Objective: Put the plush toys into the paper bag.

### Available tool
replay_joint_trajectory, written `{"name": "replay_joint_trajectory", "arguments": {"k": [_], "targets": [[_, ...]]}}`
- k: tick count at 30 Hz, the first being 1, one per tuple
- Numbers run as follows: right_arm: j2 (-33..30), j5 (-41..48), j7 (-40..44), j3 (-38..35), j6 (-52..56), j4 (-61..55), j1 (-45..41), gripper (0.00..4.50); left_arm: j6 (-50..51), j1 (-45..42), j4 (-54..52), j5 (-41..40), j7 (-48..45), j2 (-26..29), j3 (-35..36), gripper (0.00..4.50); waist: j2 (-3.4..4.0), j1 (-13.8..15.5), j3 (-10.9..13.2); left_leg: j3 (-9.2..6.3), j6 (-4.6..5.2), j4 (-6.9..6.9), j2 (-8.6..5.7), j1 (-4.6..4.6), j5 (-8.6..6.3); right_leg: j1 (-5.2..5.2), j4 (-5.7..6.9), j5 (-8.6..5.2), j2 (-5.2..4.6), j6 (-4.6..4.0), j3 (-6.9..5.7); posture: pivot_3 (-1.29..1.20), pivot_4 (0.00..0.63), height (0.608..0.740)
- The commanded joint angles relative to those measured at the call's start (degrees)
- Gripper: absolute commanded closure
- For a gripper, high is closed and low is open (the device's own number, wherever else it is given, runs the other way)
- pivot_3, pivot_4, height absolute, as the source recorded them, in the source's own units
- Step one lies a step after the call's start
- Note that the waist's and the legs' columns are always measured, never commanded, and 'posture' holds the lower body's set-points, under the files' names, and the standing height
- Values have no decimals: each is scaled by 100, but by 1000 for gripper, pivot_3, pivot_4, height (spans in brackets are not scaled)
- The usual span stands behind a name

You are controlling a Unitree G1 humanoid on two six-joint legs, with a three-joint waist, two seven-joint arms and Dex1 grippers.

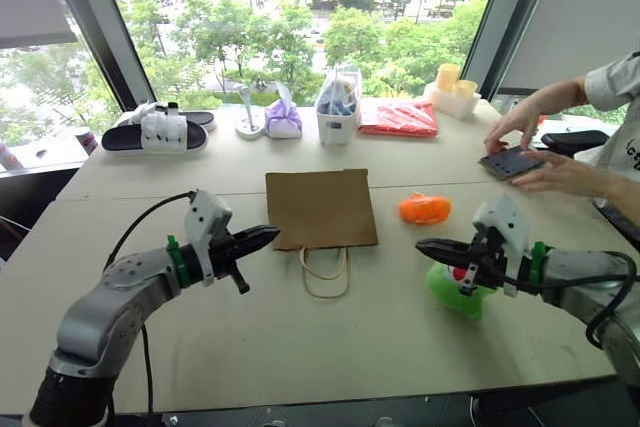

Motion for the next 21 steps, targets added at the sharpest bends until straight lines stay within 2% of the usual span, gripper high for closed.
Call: {"name": "replay_joint_trajectory", "arguments": {"k": [1,21], "targets": [[-45,34,-11,-150,-33,-149,26,4500,-24,-7,-127,-81,13,0,153,4429,0,-1,0,0,0,0,0,0,0,0,0,0,0,0,0,0,150,740],[-100,10,-1,-56,-52,-55,-135,4500,8,-97,-210,-30,24,-126,-17,4429,0,-1,0,0,0,0,0,0,0,0,0,0,0,0,0,0,150,740]]}}
